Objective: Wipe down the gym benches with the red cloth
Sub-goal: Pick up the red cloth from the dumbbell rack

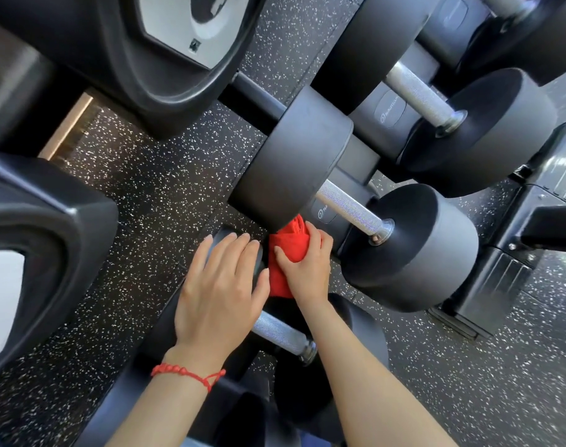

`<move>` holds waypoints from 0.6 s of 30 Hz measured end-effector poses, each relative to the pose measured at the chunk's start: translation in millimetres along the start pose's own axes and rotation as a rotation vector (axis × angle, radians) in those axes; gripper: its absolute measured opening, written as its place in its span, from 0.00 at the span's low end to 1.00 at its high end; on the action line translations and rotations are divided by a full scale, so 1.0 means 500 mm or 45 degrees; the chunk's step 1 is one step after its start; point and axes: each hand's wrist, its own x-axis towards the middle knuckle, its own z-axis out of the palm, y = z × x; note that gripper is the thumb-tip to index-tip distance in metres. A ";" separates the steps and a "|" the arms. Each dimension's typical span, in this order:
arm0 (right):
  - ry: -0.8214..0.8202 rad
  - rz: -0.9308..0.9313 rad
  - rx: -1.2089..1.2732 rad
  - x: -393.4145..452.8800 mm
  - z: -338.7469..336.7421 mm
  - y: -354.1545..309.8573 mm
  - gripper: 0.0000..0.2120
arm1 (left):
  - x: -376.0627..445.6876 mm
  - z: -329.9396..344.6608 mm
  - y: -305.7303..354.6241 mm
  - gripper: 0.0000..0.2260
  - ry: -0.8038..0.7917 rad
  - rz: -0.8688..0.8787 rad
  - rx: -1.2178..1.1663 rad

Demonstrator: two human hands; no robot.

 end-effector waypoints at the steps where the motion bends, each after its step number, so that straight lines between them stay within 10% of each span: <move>1: 0.007 -0.006 0.010 -0.001 -0.002 -0.001 0.33 | 0.000 0.001 0.000 0.16 0.004 0.000 0.002; 18: 0.161 -0.161 0.099 -0.126 -0.153 -0.066 0.32 | -0.014 -0.028 0.014 0.20 -0.127 0.009 -0.099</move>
